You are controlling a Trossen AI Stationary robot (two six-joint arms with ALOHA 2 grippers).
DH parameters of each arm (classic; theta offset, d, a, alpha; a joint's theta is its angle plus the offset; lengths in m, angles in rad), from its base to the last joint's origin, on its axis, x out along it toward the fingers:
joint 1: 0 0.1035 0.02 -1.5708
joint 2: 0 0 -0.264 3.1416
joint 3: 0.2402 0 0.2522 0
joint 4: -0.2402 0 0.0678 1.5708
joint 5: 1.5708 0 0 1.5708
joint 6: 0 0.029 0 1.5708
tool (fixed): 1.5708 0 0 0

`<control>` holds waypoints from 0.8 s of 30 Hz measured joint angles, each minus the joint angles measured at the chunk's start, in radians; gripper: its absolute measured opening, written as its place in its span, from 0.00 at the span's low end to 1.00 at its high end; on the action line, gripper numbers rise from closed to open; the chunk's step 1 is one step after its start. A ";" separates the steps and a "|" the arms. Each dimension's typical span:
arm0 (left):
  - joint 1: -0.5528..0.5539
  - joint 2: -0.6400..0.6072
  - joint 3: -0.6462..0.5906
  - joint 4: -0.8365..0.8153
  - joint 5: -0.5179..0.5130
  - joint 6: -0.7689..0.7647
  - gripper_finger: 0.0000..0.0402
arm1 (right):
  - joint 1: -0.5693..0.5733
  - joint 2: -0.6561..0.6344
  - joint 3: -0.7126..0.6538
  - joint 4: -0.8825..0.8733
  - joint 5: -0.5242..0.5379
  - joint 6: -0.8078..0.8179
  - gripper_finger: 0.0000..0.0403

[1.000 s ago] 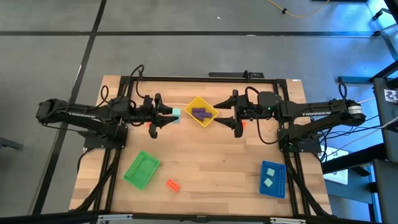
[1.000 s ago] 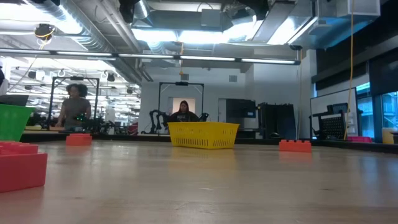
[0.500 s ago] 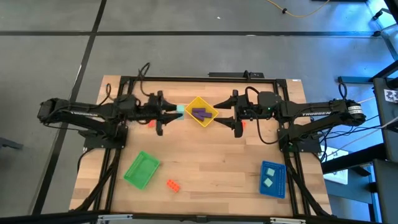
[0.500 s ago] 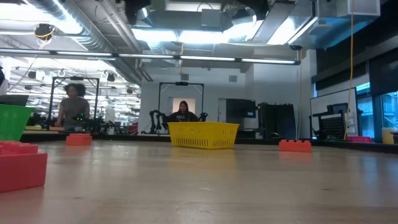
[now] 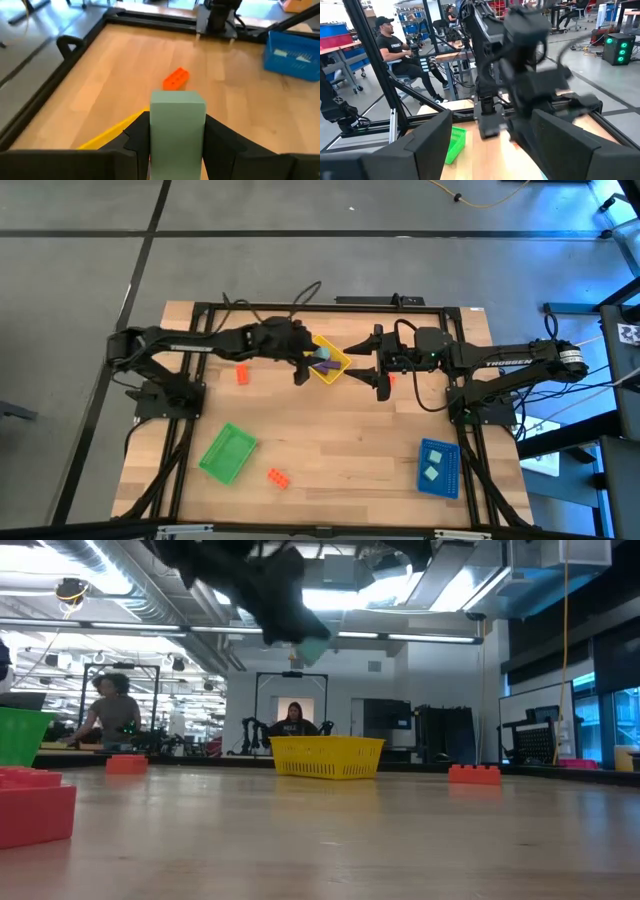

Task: Sort & place blocks by color
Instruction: Put the light blue block into the blue bin

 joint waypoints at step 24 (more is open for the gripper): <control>-0.237 -0.185 -0.080 0.452 -0.052 -0.190 0.31 | 0.039 0.101 0.000 0.057 -0.058 0.256 0.70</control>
